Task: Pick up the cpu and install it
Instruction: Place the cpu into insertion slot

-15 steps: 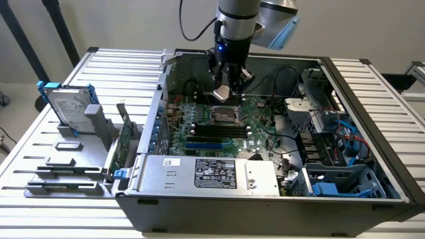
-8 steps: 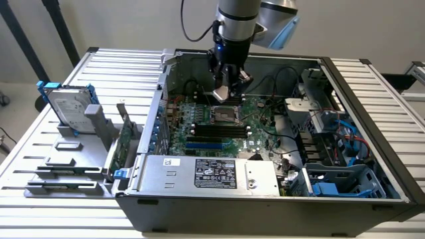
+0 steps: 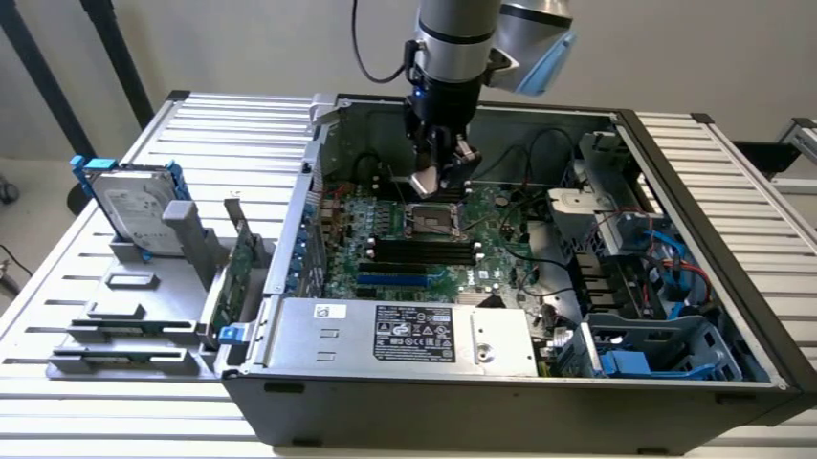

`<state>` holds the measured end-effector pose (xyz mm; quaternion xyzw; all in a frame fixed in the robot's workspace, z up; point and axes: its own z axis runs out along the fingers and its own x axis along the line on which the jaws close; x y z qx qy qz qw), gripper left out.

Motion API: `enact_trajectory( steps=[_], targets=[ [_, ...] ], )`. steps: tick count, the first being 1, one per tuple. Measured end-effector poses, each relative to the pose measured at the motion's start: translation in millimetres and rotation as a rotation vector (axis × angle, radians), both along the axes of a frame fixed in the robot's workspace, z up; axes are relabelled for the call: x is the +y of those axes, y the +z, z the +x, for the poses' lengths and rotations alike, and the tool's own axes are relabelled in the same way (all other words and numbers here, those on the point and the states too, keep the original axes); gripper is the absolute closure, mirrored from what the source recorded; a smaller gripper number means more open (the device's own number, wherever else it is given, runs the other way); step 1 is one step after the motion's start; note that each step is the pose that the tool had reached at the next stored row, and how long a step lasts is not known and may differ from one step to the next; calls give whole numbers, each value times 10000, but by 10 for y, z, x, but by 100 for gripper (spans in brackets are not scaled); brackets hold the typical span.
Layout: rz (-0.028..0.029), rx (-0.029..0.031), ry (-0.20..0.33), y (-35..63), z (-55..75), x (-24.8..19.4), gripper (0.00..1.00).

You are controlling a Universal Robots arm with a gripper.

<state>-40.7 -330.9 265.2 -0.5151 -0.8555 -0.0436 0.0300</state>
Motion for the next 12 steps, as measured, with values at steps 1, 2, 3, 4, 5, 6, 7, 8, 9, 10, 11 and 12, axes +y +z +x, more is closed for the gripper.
enact_trajectory(
  steps=[1,2,3,4,5,6,7,8,9,10,11,12],
  targets=[
    [0,3,-180,-5,0,0,45],
    [0,5,-360,-10,0,0,45],
    [0,9,-534,-15,0,0,45],
    [0,11,-715,-21,0,0,45],
    [0,14,-899,-26,0,0,45],
    [0,17,-1080,-31,0,0,45],
    [0,20,-1270,-37,0,0,45],
    [0,23,-1450,-42,0,0,45],
    [0,26,-1630,-47,0,0,45],
    [0,28,-1815,-53,0,0,45],
    [0,31,-1996,-58,0,0,45],
    [0,33,-2174,-63,0,0,45]
  ],
)
